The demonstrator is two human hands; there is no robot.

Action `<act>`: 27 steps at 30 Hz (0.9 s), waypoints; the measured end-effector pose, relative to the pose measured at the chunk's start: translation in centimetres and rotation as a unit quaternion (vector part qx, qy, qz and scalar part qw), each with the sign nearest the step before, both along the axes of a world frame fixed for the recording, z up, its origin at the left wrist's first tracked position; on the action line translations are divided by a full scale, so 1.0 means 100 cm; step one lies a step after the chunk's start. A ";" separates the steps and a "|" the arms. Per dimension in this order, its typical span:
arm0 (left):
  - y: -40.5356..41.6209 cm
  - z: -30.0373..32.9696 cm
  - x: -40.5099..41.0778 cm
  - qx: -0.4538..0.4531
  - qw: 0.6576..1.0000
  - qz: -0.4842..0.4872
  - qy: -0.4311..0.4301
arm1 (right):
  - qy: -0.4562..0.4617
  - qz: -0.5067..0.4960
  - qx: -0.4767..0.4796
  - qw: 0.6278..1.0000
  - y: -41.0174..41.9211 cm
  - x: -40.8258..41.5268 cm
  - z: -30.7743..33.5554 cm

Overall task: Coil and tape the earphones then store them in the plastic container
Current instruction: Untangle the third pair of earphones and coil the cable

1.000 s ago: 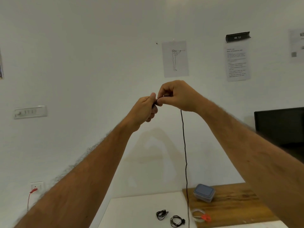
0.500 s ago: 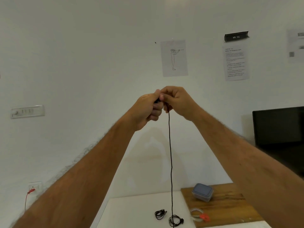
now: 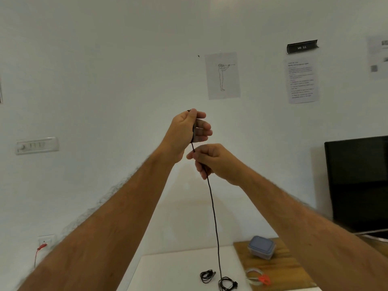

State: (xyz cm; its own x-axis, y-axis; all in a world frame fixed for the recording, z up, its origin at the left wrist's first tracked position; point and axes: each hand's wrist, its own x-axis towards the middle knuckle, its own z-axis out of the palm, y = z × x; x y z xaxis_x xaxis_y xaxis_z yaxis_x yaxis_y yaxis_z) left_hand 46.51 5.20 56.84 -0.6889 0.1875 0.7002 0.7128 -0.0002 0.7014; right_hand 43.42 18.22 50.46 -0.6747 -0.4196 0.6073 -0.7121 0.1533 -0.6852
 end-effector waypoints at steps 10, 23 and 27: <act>-0.007 -0.018 -0.020 -0.135 0.971 0.193 0.040 | 0.097 -0.061 0.084 0.990 0.018 0.021 0.027; 0.002 -0.042 -0.002 -0.138 0.984 0.013 -0.111 | 0.215 -0.130 0.034 0.967 0.041 0.001 0.039; 0.004 -0.039 0.005 -0.135 0.979 -0.042 -0.148 | 0.184 -0.091 -0.029 0.978 0.039 -0.006 0.034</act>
